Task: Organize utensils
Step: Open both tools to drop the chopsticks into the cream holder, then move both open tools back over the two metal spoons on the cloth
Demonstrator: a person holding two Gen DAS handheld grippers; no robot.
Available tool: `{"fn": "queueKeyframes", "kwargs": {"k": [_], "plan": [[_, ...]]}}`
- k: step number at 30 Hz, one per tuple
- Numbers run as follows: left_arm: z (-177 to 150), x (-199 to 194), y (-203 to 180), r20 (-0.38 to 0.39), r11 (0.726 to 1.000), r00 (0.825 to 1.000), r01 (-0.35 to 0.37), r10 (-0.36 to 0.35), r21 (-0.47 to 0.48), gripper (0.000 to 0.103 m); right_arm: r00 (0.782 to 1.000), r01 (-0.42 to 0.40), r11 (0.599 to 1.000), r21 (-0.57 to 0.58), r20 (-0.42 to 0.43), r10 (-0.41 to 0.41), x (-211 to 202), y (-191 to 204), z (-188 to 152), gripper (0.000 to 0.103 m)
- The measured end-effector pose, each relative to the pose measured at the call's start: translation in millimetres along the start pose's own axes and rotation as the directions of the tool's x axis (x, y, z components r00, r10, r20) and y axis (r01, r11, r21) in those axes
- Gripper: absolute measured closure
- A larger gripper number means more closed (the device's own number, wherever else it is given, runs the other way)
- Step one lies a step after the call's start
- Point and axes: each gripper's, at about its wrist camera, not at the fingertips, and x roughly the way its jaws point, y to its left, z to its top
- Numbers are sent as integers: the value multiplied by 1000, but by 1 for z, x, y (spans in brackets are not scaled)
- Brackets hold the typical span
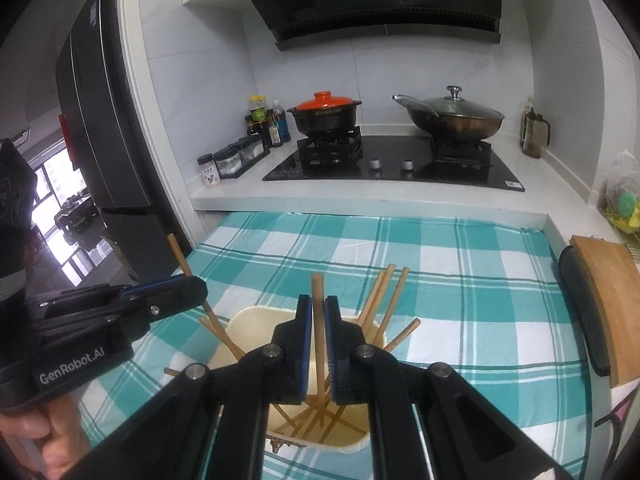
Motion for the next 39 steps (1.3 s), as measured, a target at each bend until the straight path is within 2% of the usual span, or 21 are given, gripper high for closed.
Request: {"fn": "queueKeyframes", "kwargs": {"k": [1, 2, 3, 4, 5, 8, 11, 12, 16, 19, 22, 26, 29, 32, 35, 39], "plan": [[0, -3, 1, -9, 1000, 1000, 2, -2, -3, 75, 1000, 7, 1000, 11, -6, -7, 3, 0, 0, 94], [-1, -9, 2, -8, 1000, 1000, -3, 3, -1, 64, 1000, 9, 1000, 22, -8, -9, 4, 0, 0, 86], [-2, -18, 3, 10, 1000, 1000, -17, 17, 5, 44, 1000, 1, 999, 34, -5, -1, 3, 0, 1, 70], [-4, -29, 4, 37, 999, 999, -34, 33, 18, 37, 1000, -10, 999, 49, 7, 10, -1, 0, 1, 64], [-6, -41, 5, 54, 998, 998, -45, 43, 39, 35, 999, -20, 998, 62, 31, 18, -9, 0, 1, 60], [-22, -74, 9, 46, 991, 997, -71, 66, 116, 28, 996, -23, 999, 40, 86, 20, -39, 4, 3, 60], [-57, -107, 13, 28, 974, 994, -105, 101, 201, 16, 992, 7, 1000, -27, 129, -4, -78, 11, -8, 60], [-72, -115, 15, 15, 967, 993, -117, 117, 228, 14, 991, 15, 999, -49, 135, -8, -90, 13, -13, 57], [-140, -136, 22, -60, 941, 985, -136, 162, 310, 13, 991, 58, 989, -133, 125, -41, -133, 17, -52, 56], [-189, -141, 30, -89, 940, 982, -133, 169, 315, 11, 990, 101, 980, -172, 114, -82, -156, 16, -95, 55], [-234, -135, 39, -91, 950, 982, -134, 165, 283, 9, 989, 134, 974, -180, 86, -120, -163, 17, -151, 52], [-275, -108, 59, -138, 974, 977, -137, 163, 180, 9, 987, 162, 980, -118, 23, -161, -153, 18, -229, 52], [-295, -93, 73, -135, 983, 977, -150, 164, 107, 9, 980, 198, 979, -52, -20, -200, -143, 14, -276, 52], [-303, -84, 81, -111, 977, 974, -189, 199, 98, 9, 972, 229, 973, -13, -49, -229, -140, 7, -309, 52], [-304, -76, 89, -96, 973, 971, -210, 219, 98, 9, 964, 259, 966, 1, -69, -258, -136, -3, -321, 52], [-304, -66, 95, -85, 970, 969, -227, 234, 84, 9, 955, 294, 956, 14, -53, -293, -136, -16, -321, 52]]}}
